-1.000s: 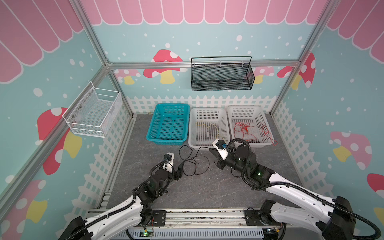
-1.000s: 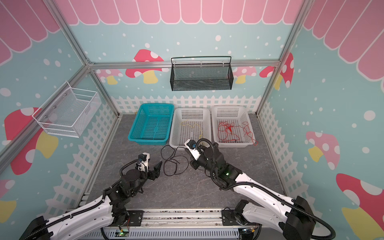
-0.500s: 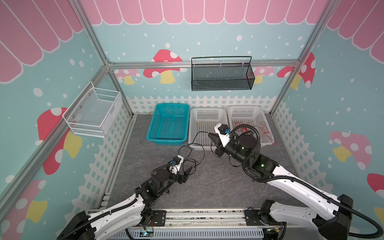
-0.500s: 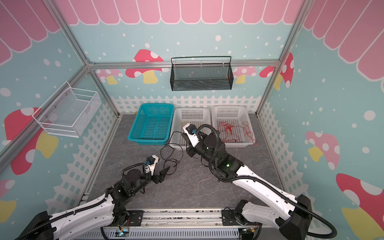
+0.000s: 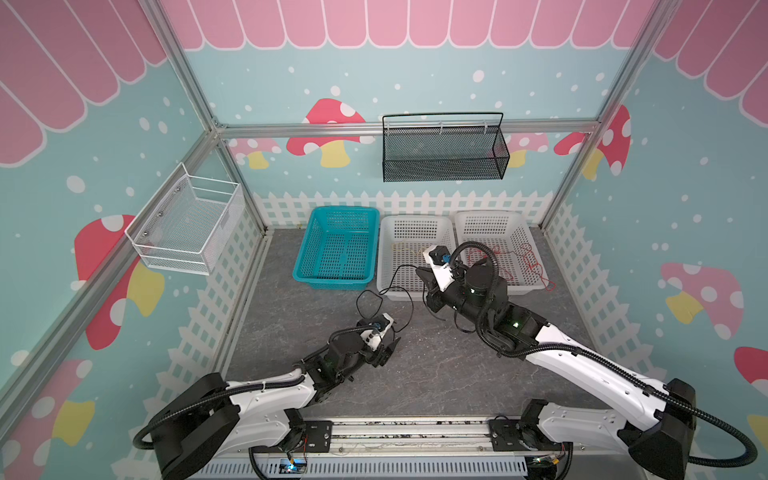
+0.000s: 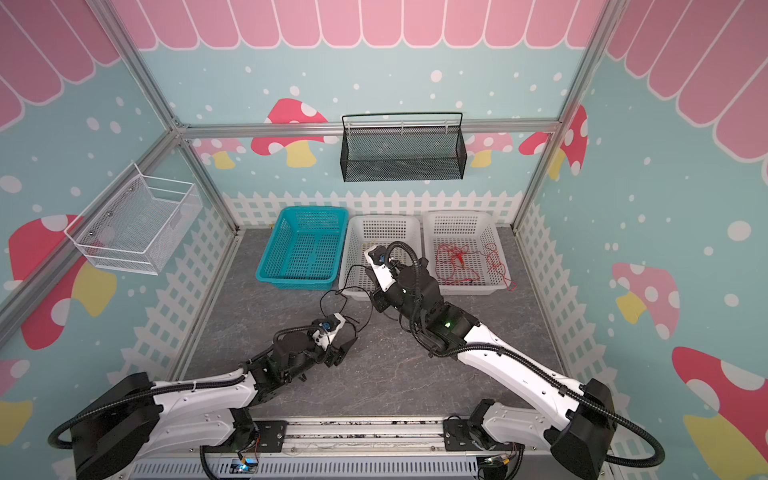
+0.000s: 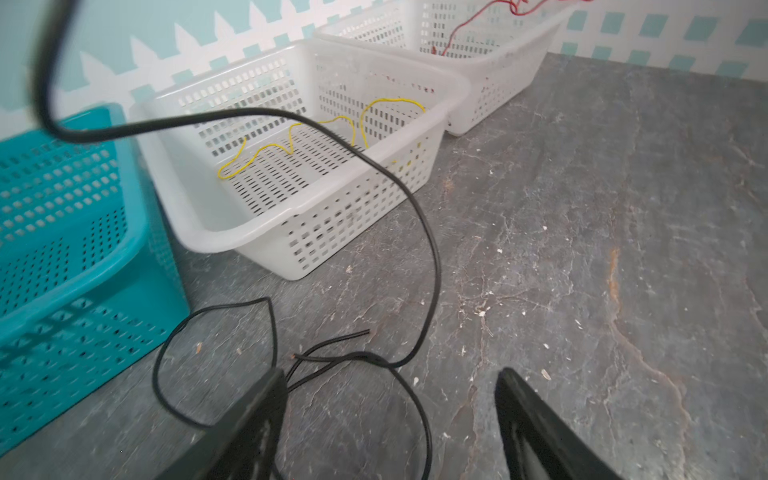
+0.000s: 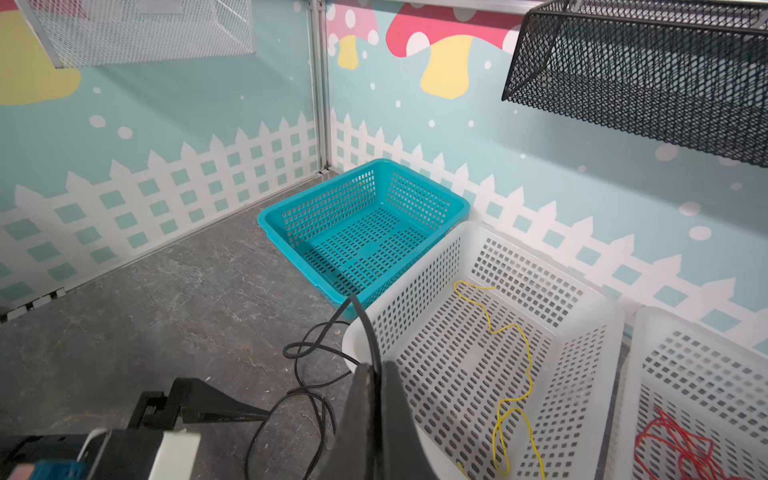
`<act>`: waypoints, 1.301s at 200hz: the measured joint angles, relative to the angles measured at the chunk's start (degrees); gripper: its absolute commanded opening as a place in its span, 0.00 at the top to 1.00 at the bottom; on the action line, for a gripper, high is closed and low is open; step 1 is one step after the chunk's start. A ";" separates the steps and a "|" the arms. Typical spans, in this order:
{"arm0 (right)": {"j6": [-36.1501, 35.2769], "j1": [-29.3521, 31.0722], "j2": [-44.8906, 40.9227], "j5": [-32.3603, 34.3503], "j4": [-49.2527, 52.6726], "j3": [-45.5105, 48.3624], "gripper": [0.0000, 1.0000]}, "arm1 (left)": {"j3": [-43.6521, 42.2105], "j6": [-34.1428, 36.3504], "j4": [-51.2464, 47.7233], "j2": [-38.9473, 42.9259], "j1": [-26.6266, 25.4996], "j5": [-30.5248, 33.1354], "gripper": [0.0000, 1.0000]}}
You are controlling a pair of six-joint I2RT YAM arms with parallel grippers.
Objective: Untangle the cables
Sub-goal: 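Grasp the black wire with the left gripper while the right holds it raised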
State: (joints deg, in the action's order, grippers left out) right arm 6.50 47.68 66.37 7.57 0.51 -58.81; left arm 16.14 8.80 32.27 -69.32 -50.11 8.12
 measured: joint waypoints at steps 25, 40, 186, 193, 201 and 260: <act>0.26 0.00 0.00 0.61 0.92 -1.11 1.00 | 1.33 3.06 3.72 -5.79 -1.66 0.33 0.22; 0.61 0.02 0.00 0.87 1.73 -1.92 1.00 | 2.14 4.15 6.32 -8.41 -1.95 1.53 0.24; 2.60 0.02 -1.99 -0.66 5.57 -5.60 1.00 | 3.98 5.27 19.96 -19.39 -2.12 6.27 0.79; 2.60 0.00 -2.16 -0.81 5.60 -5.68 1.00 | 4.11 5.18 20.04 -19.80 -2.12 6.34 0.85; 2.62 0.00 -2.38 -0.98 5.60 -5.75 1.00 | 4.22 5.05 20.22 -20.24 -2.16 6.49 0.92; 2.60 0.00 -3.02 -0.94 5.57 -5.79 1.00 | 4.31 4.44 22.47 -19.67 -2.16 8.50 1.00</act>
State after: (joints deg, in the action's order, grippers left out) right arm 9.10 47.68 63.35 6.63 6.09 -64.60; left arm 20.45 13.23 54.74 -88.99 -52.27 16.62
